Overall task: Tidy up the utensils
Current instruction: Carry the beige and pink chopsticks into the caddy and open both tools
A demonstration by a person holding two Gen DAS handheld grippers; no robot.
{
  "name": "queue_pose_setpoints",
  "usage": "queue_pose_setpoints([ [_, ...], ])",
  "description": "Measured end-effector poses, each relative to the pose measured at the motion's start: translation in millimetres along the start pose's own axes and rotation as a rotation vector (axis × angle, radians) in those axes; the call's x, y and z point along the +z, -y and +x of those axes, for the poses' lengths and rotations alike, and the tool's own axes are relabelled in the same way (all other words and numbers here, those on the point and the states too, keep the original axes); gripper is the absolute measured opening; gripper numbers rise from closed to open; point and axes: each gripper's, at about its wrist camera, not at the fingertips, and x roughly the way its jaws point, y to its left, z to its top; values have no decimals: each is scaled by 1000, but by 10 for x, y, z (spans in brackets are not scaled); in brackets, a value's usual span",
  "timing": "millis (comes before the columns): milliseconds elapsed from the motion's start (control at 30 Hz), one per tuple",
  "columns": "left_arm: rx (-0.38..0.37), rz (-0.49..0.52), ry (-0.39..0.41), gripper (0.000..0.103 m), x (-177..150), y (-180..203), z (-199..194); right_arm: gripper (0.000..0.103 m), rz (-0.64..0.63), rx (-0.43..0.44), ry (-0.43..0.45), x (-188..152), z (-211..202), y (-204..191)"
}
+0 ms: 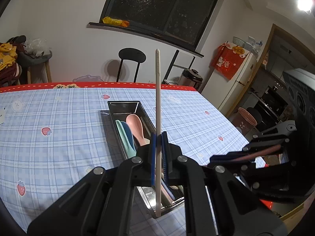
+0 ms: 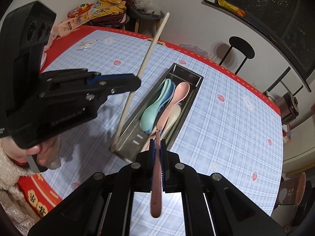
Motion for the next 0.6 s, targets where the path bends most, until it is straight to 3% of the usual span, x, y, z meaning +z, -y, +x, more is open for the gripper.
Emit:
queue_pose_setpoints([
  [367, -24, -75, -26, 10, 84, -145, 230, 6, -23, -87, 107, 288, -207, 95],
  [600, -18, -135, -70, 10, 130, -259, 534, 6, -13, -185, 145, 567, 206, 300],
])
